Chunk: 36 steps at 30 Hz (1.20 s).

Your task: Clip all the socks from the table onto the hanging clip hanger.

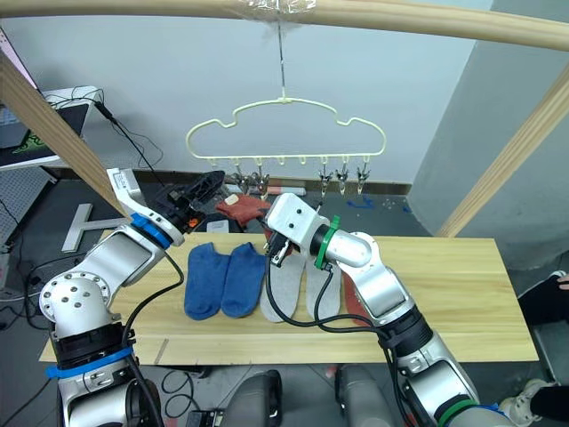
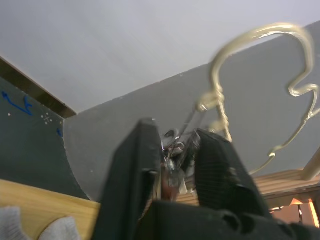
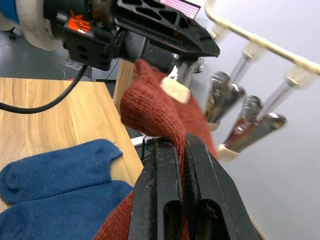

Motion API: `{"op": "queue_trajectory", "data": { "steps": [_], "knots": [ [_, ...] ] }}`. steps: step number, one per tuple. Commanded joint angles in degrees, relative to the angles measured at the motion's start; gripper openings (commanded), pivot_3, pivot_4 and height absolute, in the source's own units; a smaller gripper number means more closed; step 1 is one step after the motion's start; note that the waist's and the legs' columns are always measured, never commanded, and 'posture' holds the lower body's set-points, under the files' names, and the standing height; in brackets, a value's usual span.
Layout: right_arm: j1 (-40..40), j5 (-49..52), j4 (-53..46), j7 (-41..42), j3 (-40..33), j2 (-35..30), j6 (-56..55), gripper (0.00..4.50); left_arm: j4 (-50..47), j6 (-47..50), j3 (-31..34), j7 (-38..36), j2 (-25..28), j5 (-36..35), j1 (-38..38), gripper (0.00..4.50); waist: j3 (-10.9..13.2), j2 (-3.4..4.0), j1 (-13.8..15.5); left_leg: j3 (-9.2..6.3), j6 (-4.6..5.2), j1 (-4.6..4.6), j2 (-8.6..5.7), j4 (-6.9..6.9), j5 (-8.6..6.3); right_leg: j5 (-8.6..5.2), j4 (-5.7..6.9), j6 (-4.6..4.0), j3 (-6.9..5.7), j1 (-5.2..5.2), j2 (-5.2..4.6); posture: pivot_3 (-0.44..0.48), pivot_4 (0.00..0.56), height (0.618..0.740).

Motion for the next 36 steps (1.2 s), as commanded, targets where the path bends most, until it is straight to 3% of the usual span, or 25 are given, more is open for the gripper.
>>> {"op": "queue_trajectory", "data": {
  "steps": [1,7,12,15,21,25,28,31,36],
  "knots": [
    [-0.73,0.43,-0.88,0.39,0.04,0.68,-1.33,0.00,-2.70,-0.39,0.92,-0.12,1.31,-2.59,0.43,2.70,0.00,0.00,0.09,0.00,0.00,0.00,-0.01,0.00,0.00,0.00,0.00,0.00,0.00,0.00,0.00,0.068,0.255,0.740],
    [-0.04,1.80,0.45,0.78,0.17,2.18,-0.09,0.00,-3.86,0.04,3.09,-0.93,5.98,-3.64,4.02,4.48,0.00,-0.01,0.00,0.03,-0.01,0.01,0.02,-0.01,0.00,0.00,-0.01,0.00,0.01,-0.02,-0.05,0.079,0.261,0.740],
    [1.01,9.38,0.46,0.39,-3.45,7.90,12.01,0.00,-6.44,0.01,2.64,-3.29,11.19,-1.98,7.71,4.48,0.02,-0.04,0.28,-0.17,-0.04,-0.04,0.11,-0.06,0.00,-0.04,0.03,-0.09,-0.05,-0.06,-0.08,0.095,0.266,0.740],
    [0.85,11.35,0.56,1.72,-3.37,8.09,16.22,0.71,-8.53,-1.00,0.75,-6.32,13.22,0.66,8.05,4.50,0.02,-0.04,0.93,-0.18,-0.05,-0.05,0.06,-0.04,0.01,-0.05,0.02,-0.10,-0.06,-0.05,-0.11,0.102,0.267,0.740],
    [2.42,12.35,-1.24,2.95,-2.84,4.95,19.49,2.93,-13.33,-3.54,-3.81,-12.84,16.54,8.24,10.22,4.50,0.03,-0.03,1.64,0.01,-0.04,-0.09,0.03,-0.06,0.00,-0.08,-0.10,-0.13,-0.05,-0.07,-0.16,0.101,0.270,0.740],
    [4.33,13.27,-3.36,3.43,-3.78,2.50,20.45,4.42,-14.53,-7.61,-7.53,-14.53,15.40,15.27,10.78,4.50,0.03,-0.01,1.90,0.04,-0.03,-0.22,0.03,-0.07,0.00,-0.10,-0.10,-0.13,-0.05,-0.18,-0.30,0.094,0.273,0.740],
    [6.44,13.80,-6.86,3.98,-4.96,-0.59,20.75,4.49,-15.47,-10.28,-11.25,-15.11,13.54,19.92,11.06,4.50,0.04,-0.01,1.90,0.03,-0.04,-0.32,0.00,-0.05,0.00,-0.09,-0.09,-0.12,-0.05,-0.27,-0.33,0.077,0.273,0.740],
    [8.87,18.45,-13.37,5.55,-7.83,-3.26,25.36,4.50,-14.43,-13.98,-14.56,-16.09,10.94,25.03,10.93,3.86,0.06,0.02,2.01,-0.09,-0.04,-0.45,0.00,-0.05,0.00,-0.10,-0.09,-0.12,-0.06,-0.34,-0.31,0.059,0.273,0.740],
    [9.23,23.51,-21.88,2.36,-13.84,-5.02,30.45,4.50,-10.09,-24.08,-22.35,-19.68,7.54,37.62,8.18,2.27,0.06,0.02,1.71,-0.06,-0.04,-0.55,-0.09,-0.01,0.00,-0.09,-0.04,-0.12,-0.05,-0.48,-0.23,0.012,0.266,0.740]
  ]
}}
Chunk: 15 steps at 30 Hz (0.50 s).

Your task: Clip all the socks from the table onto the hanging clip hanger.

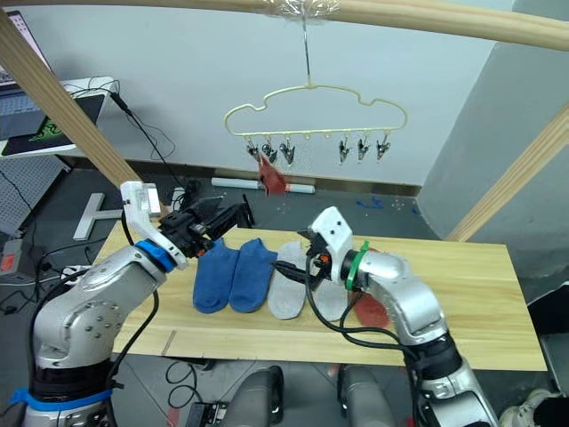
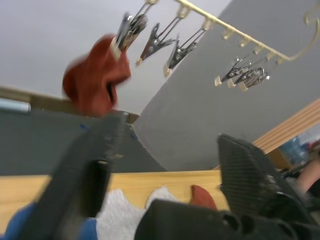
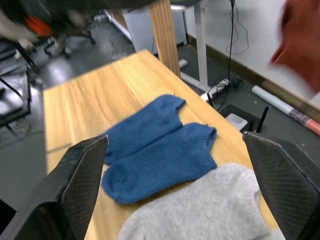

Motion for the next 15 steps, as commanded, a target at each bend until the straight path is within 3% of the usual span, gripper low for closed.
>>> {"op": "queue_trajectory", "data": {
  "steps": [1,5,15],
  "knots": [
    [-0.24,3.23,-6.49,-2.95,-4.12,0.21,1.90,4.50,2.78,-7.19,-3.45,-1.39,-2.72,7.45,-2.38,2.01,-0.01,-0.01,-0.27,-0.01,0.00,0.00,0.01,0.02,0.00,0.01,-0.01,0.00,-0.01,0.00,0.14,0.000,0.265,0.740],
    [1.15,4.37,-10.14,-5.94,-6.04,-0.25,3.72,4.50,7.92,-13.62,-8.07,-2.59,-5.91,15.57,-4.89,0.70,-0.01,-0.01,-0.69,-0.01,0.00,-0.01,0.03,0.02,0.00,0.01,0.02,0.01,0.03,0.00,0.23,-0.039,0.258,0.740],
    [-0.38,7.37,-15.12,-10.14,-9.03,-1.20,6.23,4.50,19.43,-23.44,-8.72,0.76,-14.42,25.80,-10.77,0.70,-0.01,-0.02,-2.24,-0.10,0.02,-0.21,0.01,0.18,0.00,0.06,0.04,0.08,-0.02,-0.08,0.24,-0.112,0.257,0.740]
  ]
}}
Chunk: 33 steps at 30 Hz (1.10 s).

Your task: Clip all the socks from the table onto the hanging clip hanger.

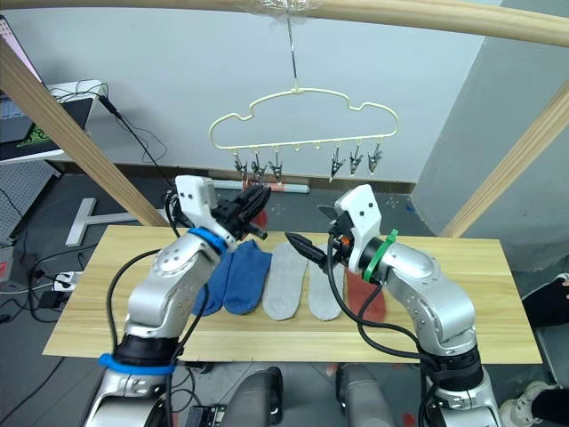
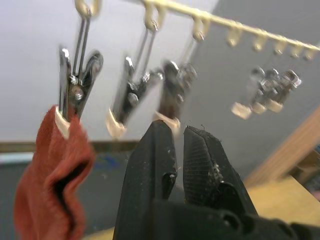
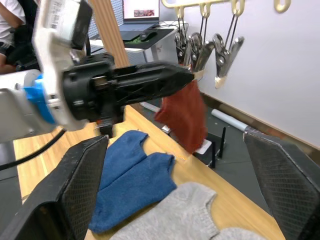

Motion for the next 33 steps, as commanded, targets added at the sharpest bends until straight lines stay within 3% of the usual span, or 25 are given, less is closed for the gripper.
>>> {"op": "queue_trajectory", "data": {
  "steps": [1,5,7,12,21,24,27,33],
  "knots": [
    [-1.74,2.36,-4.00,-1.27,-2.29,-0.69,0.31,4.50,1.93,-4.76,-0.24,0.98,-1.32,3.90,-1.19,0.70,0.00,0.00,-0.23,0.03,0.00,0.00,-0.01,0.01,0.00,0.01,0.00,0.02,0.00,0.00,0.00,-0.117,0.258,0.740],
    [-2.67,2.91,-3.69,-2.08,-3.05,-1.86,0.29,4.50,3.74,-6.49,0.79,1.52,-2.65,5.32,-1.68,0.88,0.00,0.00,-1.14,0.07,0.00,0.00,0.00,0.02,0.00,0.03,0.00,0.06,0.01,-0.01,0.00,-0.123,0.258,0.740],
    [-2.84,3.08,-3.54,-2.29,-3.19,-2.19,0.20,4.50,3.98,-6.73,0.89,1.32,-2.99,5.60,-1.74,1.26,0.00,0.00,-1.42,0.03,0.00,0.00,0.02,0.02,0.00,0.03,0.02,0.06,0.03,-0.01,0.00,-0.123,0.258,0.740],
    [-3.40,3.24,-2.75,-2.77,-3.45,-2.43,-0.29,4.50,5.45,-7.51,1.58,2.56,-3.93,6.57,-2.29,2.80,0.00,0.00,-1.47,0.00,0.01,0.00,0.03,0.05,0.00,0.04,0.08,0.06,0.02,-0.01,0.04,-0.127,0.256,0.740],
    [-3.86,4.15,-2.31,-3.33,-3.45,-3.27,-0.60,4.50,5.63,-8.32,2.63,4.54,-4.61,8.56,-2.24,2.80,0.00,-0.01,-1.48,0.05,0.01,0.00,0.02,0.13,0.00,0.06,0.11,0.08,0.02,0.00,0.02,-0.126,0.253,0.740],
    [-4.10,4.33,-2.10,-3.38,-3.54,-3.41,-0.73,4.50,5.51,-8.45,2.72,3.81,-4.85,8.29,-2.18,2.23,-0.01,-0.01,-1.48,0.03,0.01,0.00,0.03,0.16,0.00,0.06,0.15,0.08,0.02,0.00,0.03,-0.124,0.245,0.740],
    [-4.08,4.20,-1.88,-3.31,-3.41,-3.55,-1.00,4.50,6.01,-7.96,3.36,4.40,-5.21,8.26,-2.58,1.30,-0.01,-0.01,-1.48,0.04,0.01,0.00,0.02,0.21,0.00,0.06,0.18,0.08,0.01,0.00,0.03,-0.124,0.245,0.740],
    [-4.49,4.38,-1.58,-3.50,-3.28,-3.42,-1.15,4.50,6.54,-7.91,4.43,5.24,-5.70,8.33,-3.29,1.30,-0.01,-0.02,-1.48,0.05,0.01,-0.01,0.02,0.41,0.00,0.09,0.29,0.12,0.00,0.01,0.03,-0.121,0.243,0.740]
  ]
}}
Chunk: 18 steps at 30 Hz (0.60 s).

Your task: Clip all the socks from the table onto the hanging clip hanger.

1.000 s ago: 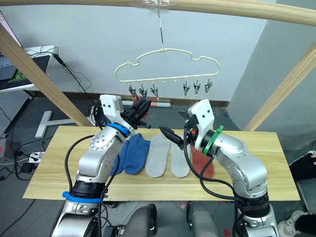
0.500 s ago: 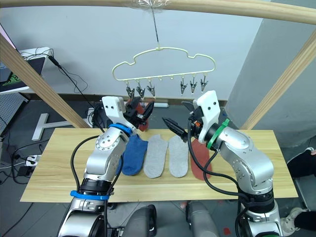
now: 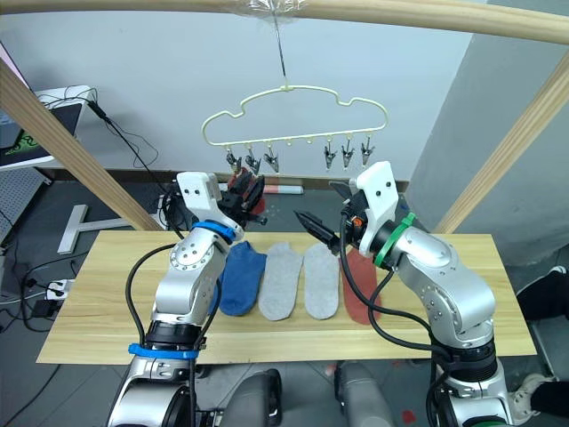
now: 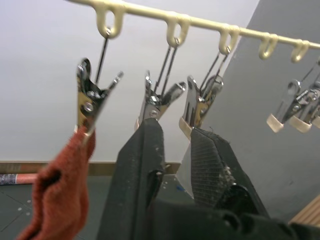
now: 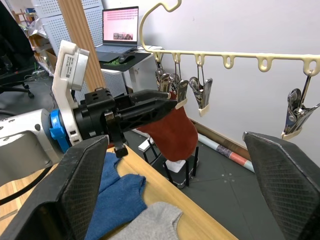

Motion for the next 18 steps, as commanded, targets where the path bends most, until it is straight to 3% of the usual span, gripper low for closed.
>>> {"op": "queue_trajectory", "data": {
  "steps": [1,18],
  "knots": [
    [-1.16,1.04,-1.08,-0.21,-0.73,-0.11,-1.14,4.50,-0.65,-1.04,0.98,0.88,-0.60,0.07,-0.94,1.30,0.00,0.00,0.00,0.01,0.00,0.00,0.00,0.04,0.00,0.00,0.04,0.00,0.00,0.00,0.00,-0.121,0.243,0.740],
    [-4.01,2.42,-0.33,0.19,-1.48,-0.87,-0.80,4.50,7.98,-6.44,1.23,2.51,-1.02,2.51,-6.57,1.30,-0.01,-0.01,-0.03,0.00,0.04,0.04,-0.02,0.39,0.02,0.00,0.54,0.00,0.02,-0.02,0.06,-0.122,0.242,0.740]
  ]
}}
